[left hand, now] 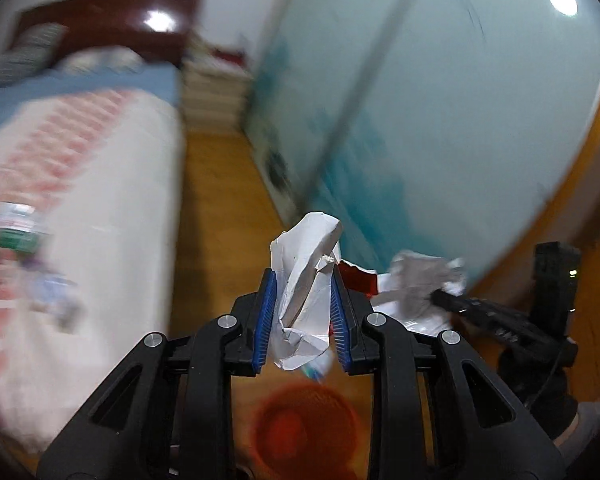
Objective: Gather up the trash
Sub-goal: 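Carry both items over the red wastebasket and open both tools to drop them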
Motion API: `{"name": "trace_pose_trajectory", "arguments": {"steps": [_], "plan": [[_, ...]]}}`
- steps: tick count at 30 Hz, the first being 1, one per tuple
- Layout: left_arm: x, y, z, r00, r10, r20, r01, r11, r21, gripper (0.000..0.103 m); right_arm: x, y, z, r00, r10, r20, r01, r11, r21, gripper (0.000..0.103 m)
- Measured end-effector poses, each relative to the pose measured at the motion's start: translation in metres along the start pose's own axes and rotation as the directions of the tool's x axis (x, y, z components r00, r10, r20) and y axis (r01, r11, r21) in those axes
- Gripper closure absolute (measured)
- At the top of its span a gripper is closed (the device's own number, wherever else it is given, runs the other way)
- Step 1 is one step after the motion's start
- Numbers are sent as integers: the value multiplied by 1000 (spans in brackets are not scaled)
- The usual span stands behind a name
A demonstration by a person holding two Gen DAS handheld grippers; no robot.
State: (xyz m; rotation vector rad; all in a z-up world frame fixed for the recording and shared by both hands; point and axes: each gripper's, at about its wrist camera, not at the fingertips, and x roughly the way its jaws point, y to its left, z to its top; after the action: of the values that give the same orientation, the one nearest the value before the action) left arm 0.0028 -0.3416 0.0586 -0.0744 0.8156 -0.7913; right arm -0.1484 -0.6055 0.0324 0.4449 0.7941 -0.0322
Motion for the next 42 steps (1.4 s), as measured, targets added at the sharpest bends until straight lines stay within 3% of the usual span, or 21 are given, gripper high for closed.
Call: {"name": "trace_pose_trajectory", "arguments": {"steps": [2, 5, 7, 9, 10, 12, 14, 16, 18, 19, 23, 26, 27, 28, 29, 30, 31, 32, 34, 39, 42], "plan": [[64, -27, -16, 989, 37, -145, -23, 995, 94, 77, 17, -38, -33, 996, -49, -71, 55, 996, 76, 99], [141, -36, -57, 929, 63, -364, -19, 992, 124, 77, 51, -81, -93, 974, -89, -207, 125, 978, 168, 99], [186, -39, -96, 866, 112, -488, -37, 986, 161, 78, 72, -97, -130, 952, -109, -286, 168, 967, 190, 99], [213, -39, -127, 816, 150, -558, -50, 981, 190, 78, 94, -113, -165, 924, -117, -364, 209, 951, 227, 99], [230, -40, -146, 767, 193, -612, -66, 972, 225, 78, 103, -116, -178, 915, -120, -386, 226, 944, 242, 99], [253, -38, -170, 692, 238, -682, -72, 962, 264, 78, 122, -116, -204, 893, -127, -431, 255, 933, 254, 99], [264, -37, -185, 657, 297, -693, -90, 943, 319, 78, 141, -112, -217, 870, -126, -476, 275, 927, 257, 99], [277, -24, -202, 605, 327, -726, -108, 937, 332, 78, 148, -109, -226, 863, -127, -489, 280, 925, 255, 99], [286, -21, -218, 562, 339, -754, -115, 935, 334, 79, 154, -105, -227, 860, -117, -497, 279, 923, 264, 99], [291, -19, -220, 549, 345, -761, -110, 933, 344, 79, 159, -106, -227, 859, -109, -500, 274, 923, 270, 99], [300, -20, -230, 548, 360, -755, -106, 925, 364, 79, 176, -111, -229, 857, -109, -504, 273, 925, 264, 99], [301, -24, -236, 526, 386, -758, -135, 917, 375, 76, 184, -116, -226, 856, -115, -504, 279, 923, 263, 93], [301, -26, -238, 517, 402, -756, -147, 912, 384, 73, 179, -114, -225, 856, -126, -502, 287, 922, 259, 85], [302, -28, -237, 513, 404, -757, -150, 911, 385, 71, 184, -118, -223, 864, -132, -486, 287, 922, 259, 54], [305, -30, -236, 513, 402, -758, -151, 912, 382, 65, 179, -118, -220, 873, -150, -464, 294, 921, 257, 31], [304, -30, -234, 521, 393, -758, -149, 916, 373, 61, 178, -118, -219, 877, -157, -454, 296, 920, 255, 33], [305, -30, -232, 530, 388, -755, -148, 918, 368, 59, 177, -117, -217, 876, -162, -455, 298, 922, 246, 44], [305, -32, -231, 535, 388, -750, -149, 918, 369, 54, 177, -117, -215, 874, -160, -459, 297, 923, 244, 47], [304, -33, -229, 546, 382, -746, -148, 920, 363, 49, 172, -117, -210, 880, -160, -448, 296, 921, 252, 47], [297, -33, -220, 572, 350, -741, -153, 934, 323, 49, 163, -114, -199, 889, -170, -425, 294, 924, 246, 47], [287, -31, -204, 611, 319, -725, -167, 947, 276, 49, 154, -105, -188, 898, -185, -399, 290, 931, 222, 47]]}}
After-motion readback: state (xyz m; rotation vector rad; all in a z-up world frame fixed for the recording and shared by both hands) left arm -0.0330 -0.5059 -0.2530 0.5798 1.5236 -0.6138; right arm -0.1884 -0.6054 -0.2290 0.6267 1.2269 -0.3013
